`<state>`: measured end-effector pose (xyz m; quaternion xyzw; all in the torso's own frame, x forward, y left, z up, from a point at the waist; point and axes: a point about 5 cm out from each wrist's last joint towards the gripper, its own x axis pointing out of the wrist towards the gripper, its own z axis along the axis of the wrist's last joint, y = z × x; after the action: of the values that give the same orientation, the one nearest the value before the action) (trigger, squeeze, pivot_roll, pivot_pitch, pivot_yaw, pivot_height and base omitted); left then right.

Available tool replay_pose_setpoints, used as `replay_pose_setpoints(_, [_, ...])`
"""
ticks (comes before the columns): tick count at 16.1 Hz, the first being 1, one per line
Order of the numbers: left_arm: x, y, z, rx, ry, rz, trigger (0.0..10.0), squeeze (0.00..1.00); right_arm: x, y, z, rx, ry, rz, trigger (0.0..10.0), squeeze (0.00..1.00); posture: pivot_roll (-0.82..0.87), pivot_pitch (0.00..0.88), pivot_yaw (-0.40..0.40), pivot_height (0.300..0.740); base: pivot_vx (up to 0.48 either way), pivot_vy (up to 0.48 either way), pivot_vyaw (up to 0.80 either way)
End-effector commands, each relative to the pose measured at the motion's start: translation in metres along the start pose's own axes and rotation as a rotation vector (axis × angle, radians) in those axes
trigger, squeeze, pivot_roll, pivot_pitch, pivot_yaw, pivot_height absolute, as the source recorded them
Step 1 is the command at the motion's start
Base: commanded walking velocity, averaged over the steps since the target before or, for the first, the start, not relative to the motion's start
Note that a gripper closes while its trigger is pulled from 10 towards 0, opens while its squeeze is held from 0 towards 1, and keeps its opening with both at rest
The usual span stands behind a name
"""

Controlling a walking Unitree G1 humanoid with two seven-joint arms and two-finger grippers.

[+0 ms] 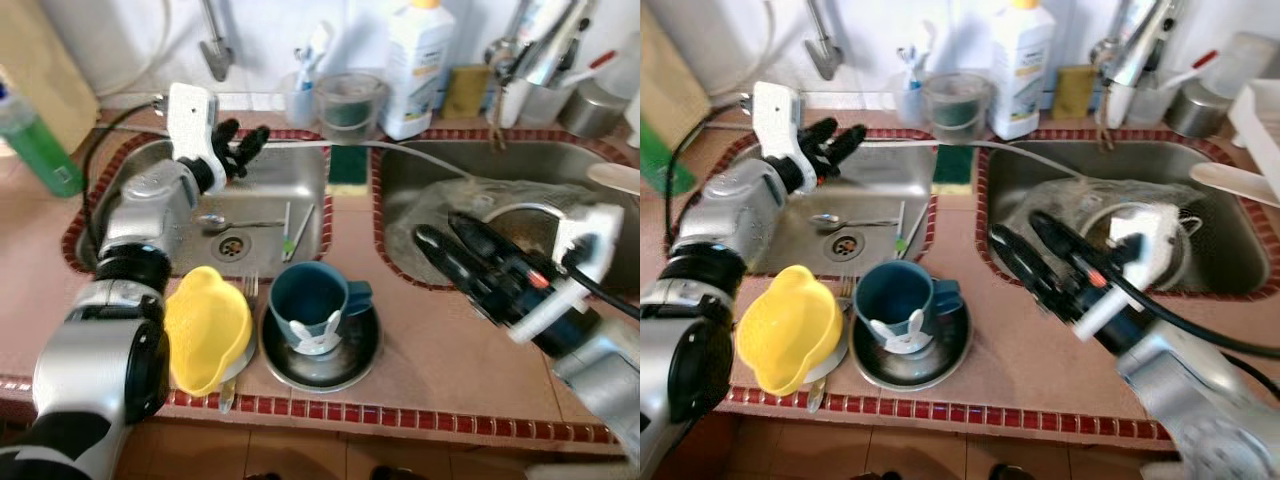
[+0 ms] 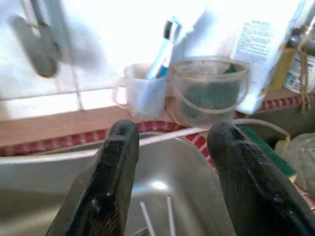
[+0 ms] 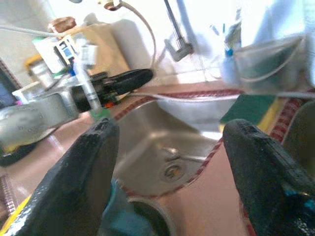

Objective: Kitchen organization

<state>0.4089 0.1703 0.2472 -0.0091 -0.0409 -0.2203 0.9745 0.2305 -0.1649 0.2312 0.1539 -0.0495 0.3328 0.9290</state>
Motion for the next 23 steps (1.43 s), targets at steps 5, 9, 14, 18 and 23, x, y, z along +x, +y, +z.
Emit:
replay_pose_setpoints(5, [-0.026, 0.008, 0.008, 0.040, -0.012, 0.016, 10.0, 0.00, 0.020, -0.006, -0.004, -0.008, -0.058, -0.050, 10.0, 0.00, -0.10, 0.069, 0.030, 0.732, 0.000, 0.000, 0.00])
replay_pose_setpoints(9, [-0.061, 0.014, 0.003, 0.031, 0.002, 0.042, 10.0, 0.00, 0.022, -0.005, -0.012, -0.029, -0.027, -0.013, 10.0, 0.00, -0.08, 0.055, 0.010, 0.732, 0.000, 0.000, 0.00])
replay_pose_setpoints(14, [-0.105, -0.014, -0.012, 0.011, 0.112, -0.123, 10.0, 0.00, 0.028, -0.003, -0.021, -0.017, -0.003, 0.026, 10.0, 0.00, -0.05, 0.042, -0.014, 0.732, 0.000, 0.000, 0.00])
replay_pose_setpoints(18, [-0.126, -0.020, -0.018, 0.025, 0.208, -0.201, 10.0, 0.00, 0.029, -0.001, -0.028, -0.008, 0.027, 0.064, 10.0, 0.00, -0.04, 0.032, -0.025, 0.732, 0.000, 0.000, 0.00])
replay_pose_setpoints(23, [-0.138, -0.020, -0.038, 0.087, 0.387, -0.209, 10.0, 0.00, 0.028, -0.003, -0.030, -0.022, 0.050, 0.090, 10.0, 0.00, -0.04, 0.032, -0.033, 0.732, 0.000, 0.000, 0.00])
